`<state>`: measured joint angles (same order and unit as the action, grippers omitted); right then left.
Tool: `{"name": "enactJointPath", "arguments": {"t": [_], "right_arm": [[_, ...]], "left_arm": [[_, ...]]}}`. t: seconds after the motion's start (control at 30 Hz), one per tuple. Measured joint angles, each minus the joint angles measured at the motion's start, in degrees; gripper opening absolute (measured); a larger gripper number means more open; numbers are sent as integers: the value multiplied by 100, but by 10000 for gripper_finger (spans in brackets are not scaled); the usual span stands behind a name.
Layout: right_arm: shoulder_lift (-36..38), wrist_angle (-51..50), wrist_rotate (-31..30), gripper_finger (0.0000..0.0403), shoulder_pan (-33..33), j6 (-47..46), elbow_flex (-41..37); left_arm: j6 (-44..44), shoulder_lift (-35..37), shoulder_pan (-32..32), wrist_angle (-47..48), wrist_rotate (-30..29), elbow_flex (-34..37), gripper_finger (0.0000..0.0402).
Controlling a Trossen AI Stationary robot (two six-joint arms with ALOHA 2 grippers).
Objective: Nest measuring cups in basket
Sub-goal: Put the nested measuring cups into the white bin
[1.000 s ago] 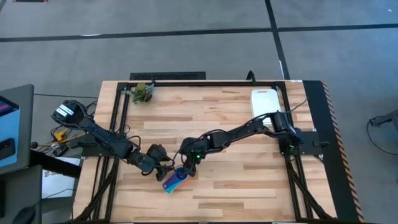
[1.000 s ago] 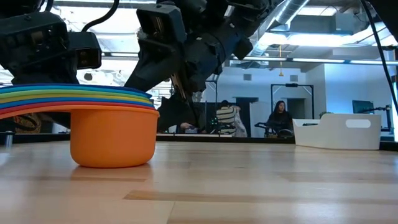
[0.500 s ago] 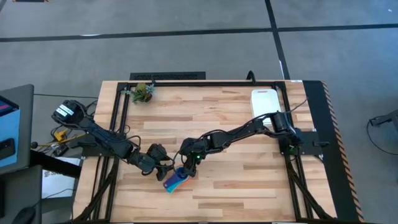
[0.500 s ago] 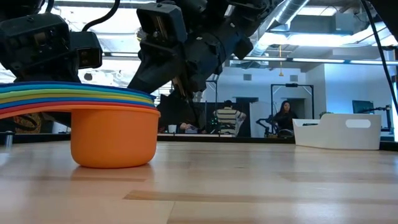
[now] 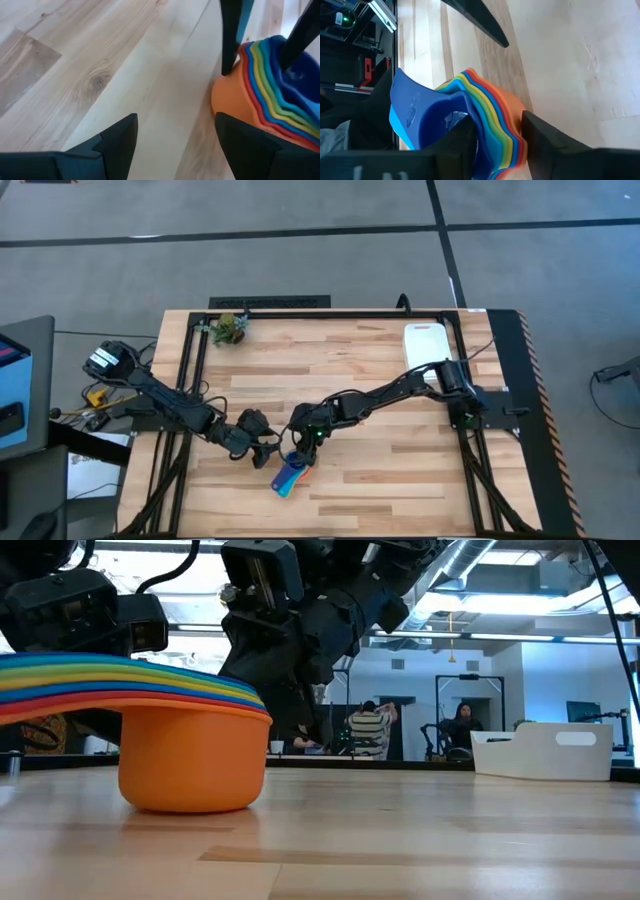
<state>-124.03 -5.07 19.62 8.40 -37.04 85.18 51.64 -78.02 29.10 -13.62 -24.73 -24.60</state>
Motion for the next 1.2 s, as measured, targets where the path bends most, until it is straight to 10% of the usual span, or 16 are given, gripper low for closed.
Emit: {"name": "enactJointPath", "arguments": {"t": [1.2], "right_arm": [[1906, -2555, -204, 141, -529, 1530, -601]], "left_arm": [[-109, 686, -334, 1418, -322, 2, 254]]}}
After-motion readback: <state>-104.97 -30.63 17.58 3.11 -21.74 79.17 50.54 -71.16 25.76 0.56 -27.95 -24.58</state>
